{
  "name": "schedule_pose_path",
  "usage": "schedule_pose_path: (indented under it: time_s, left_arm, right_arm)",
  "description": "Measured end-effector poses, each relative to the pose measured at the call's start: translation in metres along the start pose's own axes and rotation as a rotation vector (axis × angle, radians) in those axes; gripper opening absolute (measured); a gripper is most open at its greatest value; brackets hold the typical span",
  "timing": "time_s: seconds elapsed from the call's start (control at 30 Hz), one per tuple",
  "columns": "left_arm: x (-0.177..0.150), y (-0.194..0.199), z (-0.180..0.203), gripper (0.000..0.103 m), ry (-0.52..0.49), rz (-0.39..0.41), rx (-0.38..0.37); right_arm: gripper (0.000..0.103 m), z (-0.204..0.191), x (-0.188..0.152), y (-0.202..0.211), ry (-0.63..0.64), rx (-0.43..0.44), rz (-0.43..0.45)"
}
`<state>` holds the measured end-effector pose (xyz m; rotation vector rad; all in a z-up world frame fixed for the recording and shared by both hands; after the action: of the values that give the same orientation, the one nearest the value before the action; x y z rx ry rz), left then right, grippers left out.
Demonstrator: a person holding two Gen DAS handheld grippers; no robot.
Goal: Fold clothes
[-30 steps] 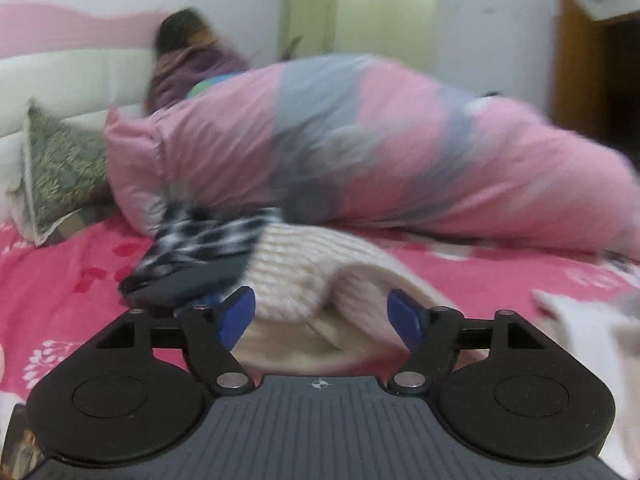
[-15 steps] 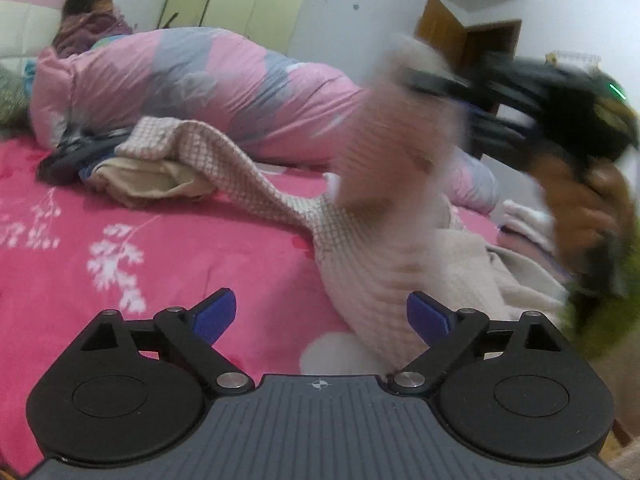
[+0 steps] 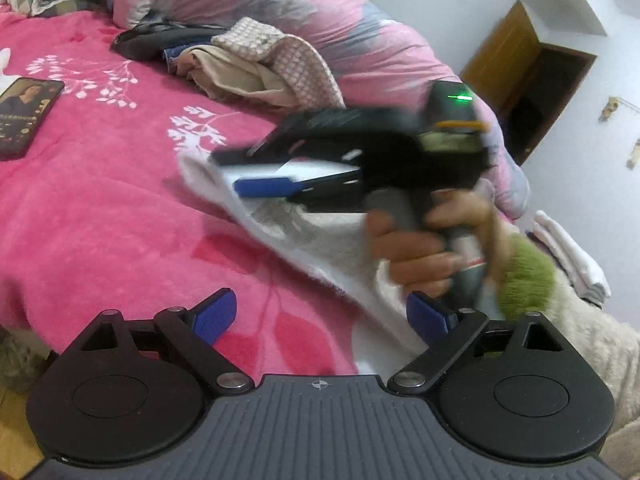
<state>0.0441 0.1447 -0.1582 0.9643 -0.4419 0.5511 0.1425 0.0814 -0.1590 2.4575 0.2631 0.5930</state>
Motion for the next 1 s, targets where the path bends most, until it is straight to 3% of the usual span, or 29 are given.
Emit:
schedule_pose_path:
  time_s: [0.13, 0.23, 0.47, 0.63, 0.77, 0.83, 0.93, 1.0]
  left_arm:
    - [0.002, -0.003, 0.008, 0.093, -0.006, -0.001, 0.014]
    - [-0.005, -0.007, 0.014, 0.093, 0.025, -0.013, 0.004]
    - [0.001, -0.023, 0.016, 0.092, 0.100, -0.012, 0.008]
    - [0.012, -0.037, 0.008, 0.073, 0.163, -0.017, 0.051]
    - [0.017, -0.045, -0.001, 0.055, 0.206, -0.029, 0.088]
    - [0.017, -0.046, -0.008, 0.035, 0.240, -0.025, 0.109]
    - [0.016, -0.045, -0.016, 0.024, 0.288, -0.017, 0.126]
    - [0.014, -0.043, -0.016, 0.024, 0.304, -0.009, 0.121]
  right_arm:
    - [0.051, -0.005, -0.012, 0.089, -0.059, 0.117, 0.238]
    - [0.054, 0.017, -0.043, 0.156, -0.143, 0.156, 0.406]
    - [0.056, 0.110, -0.214, 0.289, -0.536, 0.027, 0.691]
    - [0.056, 0.136, -0.321, 0.330, -0.771, -0.004, 0.842]
    - [0.055, 0.140, -0.336, 0.331, -0.823, 0.009, 0.897]
    - [0.054, 0.148, -0.331, 0.334, -0.847, -0.010, 0.893]
    - [0.053, 0.170, -0.326, 0.340, -0.941, -0.108, 0.928]
    - [0.051, 0.184, -0.322, 0.343, -0.996, -0.103, 0.938]
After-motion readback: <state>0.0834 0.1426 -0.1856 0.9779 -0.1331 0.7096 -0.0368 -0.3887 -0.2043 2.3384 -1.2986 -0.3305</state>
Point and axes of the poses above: each gripper's, at about its wrist camera, not at the fingertips, and y roughly against the way its jaws point, z to its right, x to its top, the point moved 10 cm from there along -y, roughly the way its jaws point, and after that the axes turned 11 degrees about -z, right-handed, at the moved point
